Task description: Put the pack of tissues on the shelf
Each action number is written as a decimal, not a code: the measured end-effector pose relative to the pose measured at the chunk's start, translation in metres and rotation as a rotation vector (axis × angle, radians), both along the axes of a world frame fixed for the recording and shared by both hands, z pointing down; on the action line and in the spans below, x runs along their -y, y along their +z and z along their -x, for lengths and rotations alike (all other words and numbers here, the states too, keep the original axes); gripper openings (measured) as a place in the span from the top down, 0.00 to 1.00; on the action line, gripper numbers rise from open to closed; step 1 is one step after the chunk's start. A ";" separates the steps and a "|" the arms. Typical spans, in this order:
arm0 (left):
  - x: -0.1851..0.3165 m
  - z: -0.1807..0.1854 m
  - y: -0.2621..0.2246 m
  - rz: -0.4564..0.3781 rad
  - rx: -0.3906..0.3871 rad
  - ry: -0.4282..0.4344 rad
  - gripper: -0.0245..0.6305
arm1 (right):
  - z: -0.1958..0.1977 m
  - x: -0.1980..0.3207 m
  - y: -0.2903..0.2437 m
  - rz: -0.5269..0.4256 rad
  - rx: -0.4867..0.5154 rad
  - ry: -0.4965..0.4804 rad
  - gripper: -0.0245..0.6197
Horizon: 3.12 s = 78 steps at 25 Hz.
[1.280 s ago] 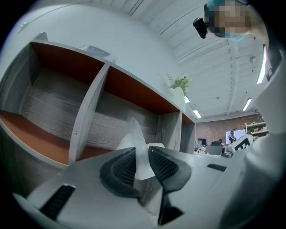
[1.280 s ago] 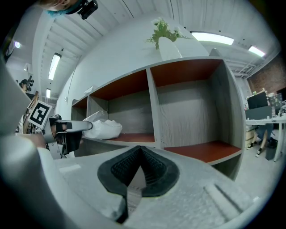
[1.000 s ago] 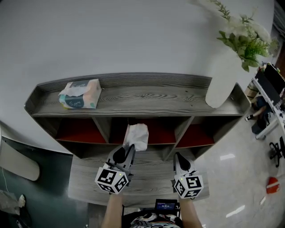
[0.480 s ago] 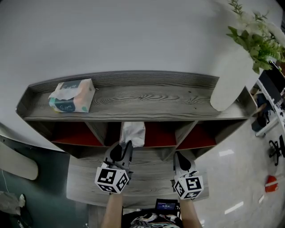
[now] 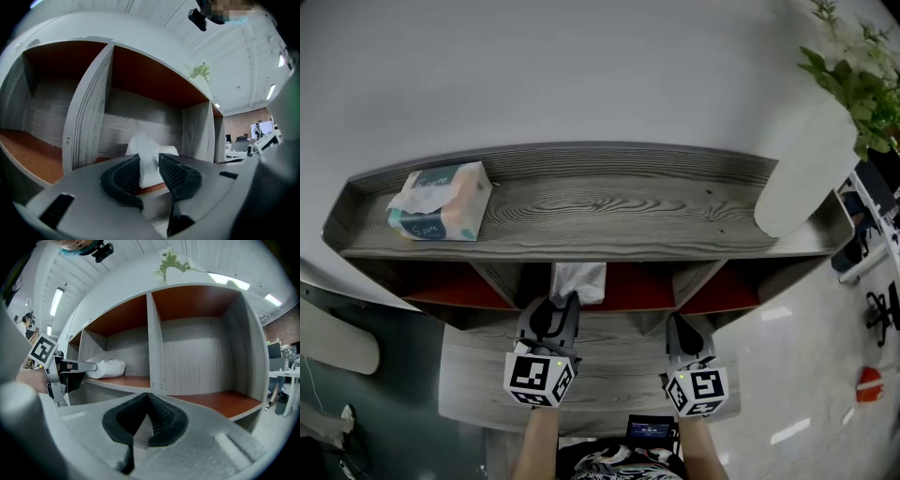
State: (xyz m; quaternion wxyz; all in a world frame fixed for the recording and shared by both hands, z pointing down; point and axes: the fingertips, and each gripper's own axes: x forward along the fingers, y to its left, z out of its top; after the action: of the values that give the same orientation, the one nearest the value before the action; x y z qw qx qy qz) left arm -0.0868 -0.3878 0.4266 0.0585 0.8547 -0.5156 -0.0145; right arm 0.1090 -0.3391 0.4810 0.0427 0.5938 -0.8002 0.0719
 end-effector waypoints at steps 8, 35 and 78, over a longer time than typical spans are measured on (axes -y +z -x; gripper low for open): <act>-0.003 -0.001 -0.002 -0.009 -0.023 0.022 0.77 | 0.001 0.000 0.000 -0.001 0.011 -0.005 0.96; -0.078 0.021 0.018 -0.003 0.075 -0.059 0.90 | 0.022 -0.061 -0.015 -0.043 0.038 -0.072 0.96; -0.135 0.003 0.009 -0.044 0.002 0.040 0.95 | 0.018 -0.115 -0.017 -0.043 0.057 -0.057 0.96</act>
State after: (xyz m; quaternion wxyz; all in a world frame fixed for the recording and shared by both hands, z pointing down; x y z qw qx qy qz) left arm -0.0895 -0.2529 0.4355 0.0394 0.8659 -0.4982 -0.0238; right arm 0.0914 -0.2236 0.4644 0.0094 0.5693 -0.8190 0.0704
